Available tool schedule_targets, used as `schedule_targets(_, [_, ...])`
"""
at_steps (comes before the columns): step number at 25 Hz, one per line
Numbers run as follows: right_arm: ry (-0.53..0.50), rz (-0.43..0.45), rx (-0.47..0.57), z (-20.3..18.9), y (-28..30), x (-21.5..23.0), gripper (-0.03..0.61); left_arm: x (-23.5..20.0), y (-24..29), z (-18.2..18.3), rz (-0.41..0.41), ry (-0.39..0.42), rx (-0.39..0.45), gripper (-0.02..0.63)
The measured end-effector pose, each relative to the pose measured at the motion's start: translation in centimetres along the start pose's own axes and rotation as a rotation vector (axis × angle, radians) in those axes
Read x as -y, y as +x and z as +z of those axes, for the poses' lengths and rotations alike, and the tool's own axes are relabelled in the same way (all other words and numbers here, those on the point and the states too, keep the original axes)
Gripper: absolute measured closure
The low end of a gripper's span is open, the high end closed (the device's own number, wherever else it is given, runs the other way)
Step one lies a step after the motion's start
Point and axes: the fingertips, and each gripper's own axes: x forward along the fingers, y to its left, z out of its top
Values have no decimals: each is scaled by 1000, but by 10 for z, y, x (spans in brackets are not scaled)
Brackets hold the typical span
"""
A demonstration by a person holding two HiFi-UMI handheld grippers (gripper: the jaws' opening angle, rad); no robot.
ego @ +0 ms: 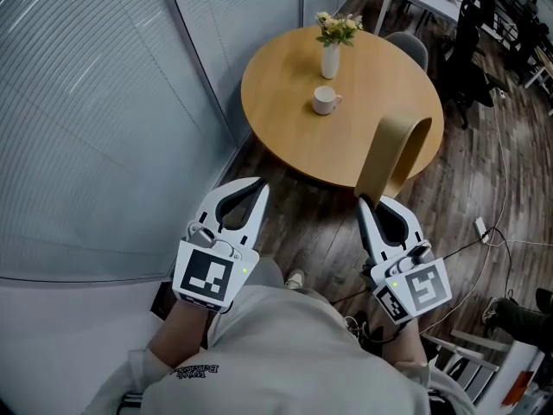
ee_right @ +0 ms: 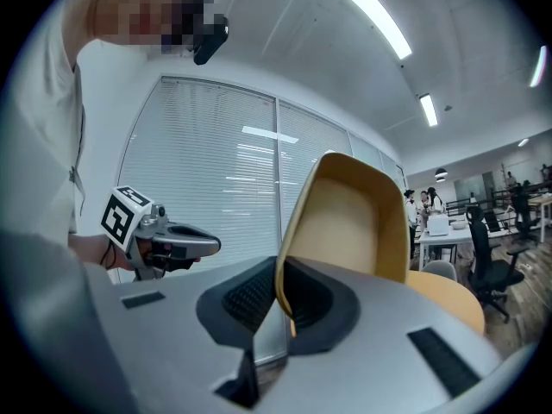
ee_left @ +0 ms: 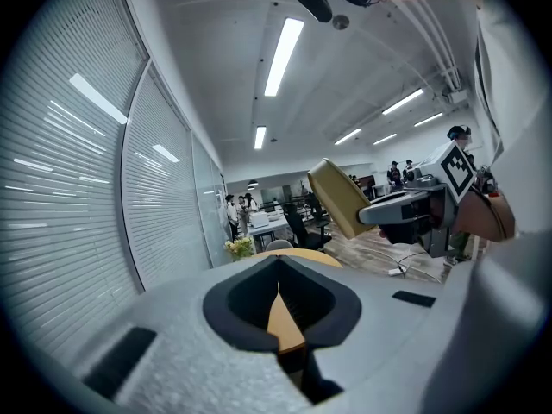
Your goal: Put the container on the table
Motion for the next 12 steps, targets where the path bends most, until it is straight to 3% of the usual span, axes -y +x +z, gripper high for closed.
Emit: schedule_targets(12, [-18, 34, -19, -1, 36, 15, 540, -26, 18, -13, 40, -27, -13, 592])
